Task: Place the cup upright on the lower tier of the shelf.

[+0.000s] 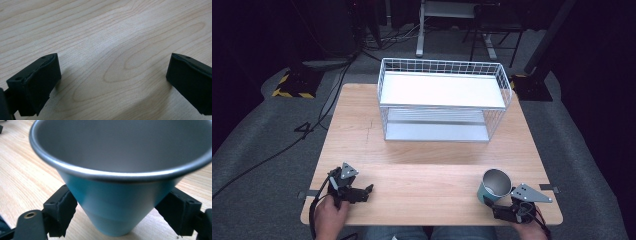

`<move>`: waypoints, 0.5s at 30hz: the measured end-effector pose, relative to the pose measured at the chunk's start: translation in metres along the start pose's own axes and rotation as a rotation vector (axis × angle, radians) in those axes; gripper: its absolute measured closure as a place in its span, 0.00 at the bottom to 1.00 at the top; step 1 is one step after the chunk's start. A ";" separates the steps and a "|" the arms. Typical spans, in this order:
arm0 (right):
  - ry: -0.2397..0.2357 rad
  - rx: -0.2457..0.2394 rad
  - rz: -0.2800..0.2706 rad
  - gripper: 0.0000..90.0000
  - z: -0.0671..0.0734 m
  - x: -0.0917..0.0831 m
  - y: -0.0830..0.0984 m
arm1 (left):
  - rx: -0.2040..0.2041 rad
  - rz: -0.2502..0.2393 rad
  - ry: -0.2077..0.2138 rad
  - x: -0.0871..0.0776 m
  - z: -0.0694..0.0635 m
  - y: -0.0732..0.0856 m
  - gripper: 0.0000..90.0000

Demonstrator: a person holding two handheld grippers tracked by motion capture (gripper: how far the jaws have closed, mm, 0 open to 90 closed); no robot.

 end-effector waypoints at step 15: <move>0.059 0.041 0.035 0.23 0.001 0.003 -0.005 | 0.000 0.000 0.000 0.000 0.000 0.000 0.00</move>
Point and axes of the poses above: each handheld gripper's, and its own axes: x roughly forward along the jaws, y roughly out of its underside, z roughly to its left, the point moved 8 cm from there along x, roughly forward along the jaws, and after that the axes turned 8 degrees about -z, right-handed, at the moved point
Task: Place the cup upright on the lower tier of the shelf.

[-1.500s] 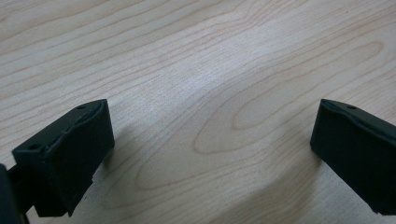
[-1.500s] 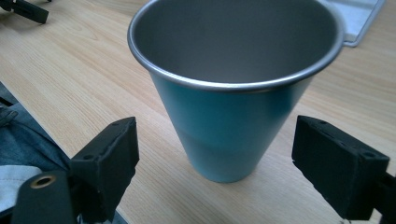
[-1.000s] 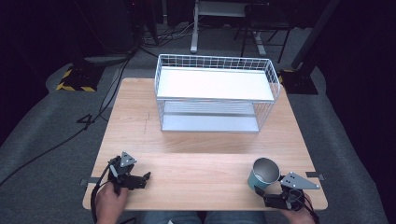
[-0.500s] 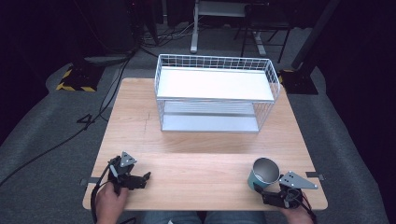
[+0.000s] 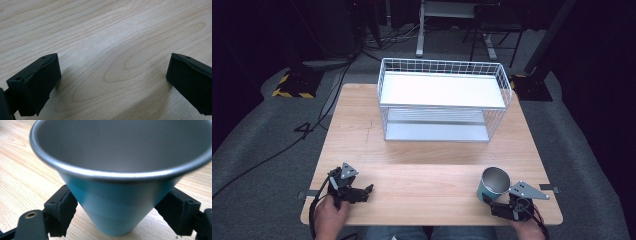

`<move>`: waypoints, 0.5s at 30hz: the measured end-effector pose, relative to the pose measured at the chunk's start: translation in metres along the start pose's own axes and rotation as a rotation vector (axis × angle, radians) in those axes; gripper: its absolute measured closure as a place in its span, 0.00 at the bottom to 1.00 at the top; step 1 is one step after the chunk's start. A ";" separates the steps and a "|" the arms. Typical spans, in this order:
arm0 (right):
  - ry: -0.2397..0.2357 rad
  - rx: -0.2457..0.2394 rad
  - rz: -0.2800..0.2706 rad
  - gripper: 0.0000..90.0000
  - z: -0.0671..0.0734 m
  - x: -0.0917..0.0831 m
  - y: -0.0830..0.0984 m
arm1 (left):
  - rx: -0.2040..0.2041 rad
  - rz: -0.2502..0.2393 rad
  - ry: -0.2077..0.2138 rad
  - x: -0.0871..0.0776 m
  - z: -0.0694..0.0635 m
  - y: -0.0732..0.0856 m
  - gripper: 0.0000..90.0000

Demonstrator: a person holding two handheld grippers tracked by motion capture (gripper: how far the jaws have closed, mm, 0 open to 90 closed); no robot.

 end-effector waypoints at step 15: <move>0.007 -0.008 -0.042 0.23 0.003 -0.016 -0.015 | 0.001 0.003 0.002 0.000 0.000 0.000 0.00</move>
Point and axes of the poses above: each handheld gripper's, and its own axes: x roughly forward along the jaws, y roughly out of its underside, z roughly to its left, the point moved 8 cm from there along x, roughly forward along the jaws, and after that the axes turned 8 degrees about -z, right-handed, at the moved point
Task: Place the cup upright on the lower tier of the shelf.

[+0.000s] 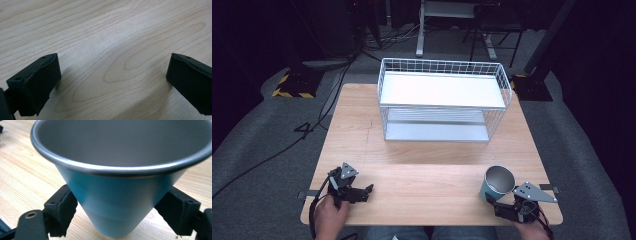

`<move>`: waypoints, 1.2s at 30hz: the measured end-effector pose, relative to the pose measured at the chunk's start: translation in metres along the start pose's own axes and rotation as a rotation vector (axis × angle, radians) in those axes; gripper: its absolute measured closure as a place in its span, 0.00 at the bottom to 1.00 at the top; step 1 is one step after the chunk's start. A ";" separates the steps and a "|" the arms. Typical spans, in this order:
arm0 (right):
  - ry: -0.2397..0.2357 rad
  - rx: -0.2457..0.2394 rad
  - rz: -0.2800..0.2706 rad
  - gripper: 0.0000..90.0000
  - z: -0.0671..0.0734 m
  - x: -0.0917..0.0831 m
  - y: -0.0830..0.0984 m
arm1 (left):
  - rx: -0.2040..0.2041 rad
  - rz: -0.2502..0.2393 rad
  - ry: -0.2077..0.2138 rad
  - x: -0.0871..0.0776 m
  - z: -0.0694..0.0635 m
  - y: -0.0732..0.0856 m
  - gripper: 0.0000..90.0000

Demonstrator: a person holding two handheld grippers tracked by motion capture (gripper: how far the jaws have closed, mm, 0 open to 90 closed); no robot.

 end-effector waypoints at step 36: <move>-0.081 -0.028 -0.075 0.23 0.015 0.062 -0.091 | -0.019 -0.004 -0.024 -0.006 -0.001 0.005 0.00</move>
Point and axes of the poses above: each handheld gripper's, and its own axes: x roughly forward along the jaws, y roughly out of its underside, z roughly to its left, the point moved 8 cm from there along x, roughly forward along the jaws, and after that the axes turned 8 degrees about -z, right-handed, at the moved point
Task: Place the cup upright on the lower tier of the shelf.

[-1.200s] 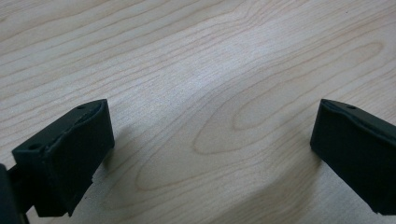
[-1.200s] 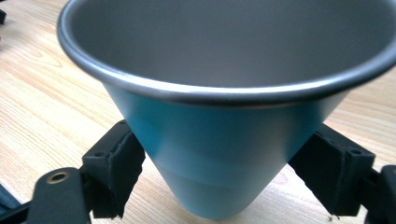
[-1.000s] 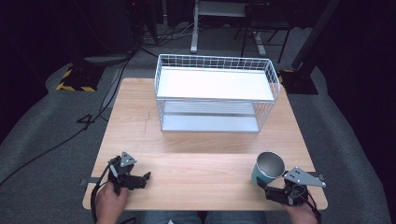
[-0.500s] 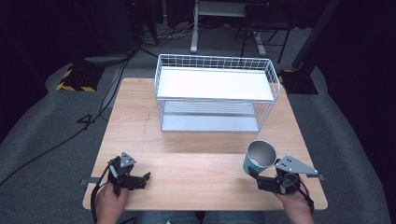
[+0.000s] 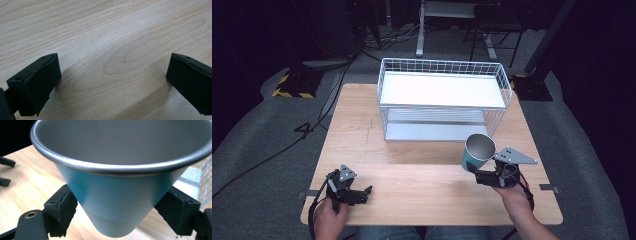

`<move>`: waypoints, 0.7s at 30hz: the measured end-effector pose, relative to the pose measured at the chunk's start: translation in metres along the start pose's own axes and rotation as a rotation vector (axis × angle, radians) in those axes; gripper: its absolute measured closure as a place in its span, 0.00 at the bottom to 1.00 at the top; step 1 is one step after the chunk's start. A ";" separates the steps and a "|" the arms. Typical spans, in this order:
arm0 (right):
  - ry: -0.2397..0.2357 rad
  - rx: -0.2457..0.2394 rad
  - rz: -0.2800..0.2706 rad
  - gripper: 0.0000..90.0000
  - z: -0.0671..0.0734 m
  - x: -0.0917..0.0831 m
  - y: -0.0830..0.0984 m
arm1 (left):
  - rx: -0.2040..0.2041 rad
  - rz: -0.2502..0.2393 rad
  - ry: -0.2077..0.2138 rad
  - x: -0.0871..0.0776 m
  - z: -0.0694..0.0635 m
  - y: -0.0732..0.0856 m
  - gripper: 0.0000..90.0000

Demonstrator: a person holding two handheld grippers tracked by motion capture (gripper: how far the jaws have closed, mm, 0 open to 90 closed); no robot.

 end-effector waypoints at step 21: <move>0.086 -0.053 -0.007 0.23 -0.009 0.074 -0.018 | 0.006 -0.003 0.007 0.003 0.001 -0.002 0.00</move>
Point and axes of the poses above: each handheld gripper's, and its own axes: x roughly forward along the jaws, y roughly out of its underside, z roughly to its left, the point moved 8 cm from there along x, roughly forward along the jaws, and after that the axes turned 8 degrees about -z, right-handed, at the moved point
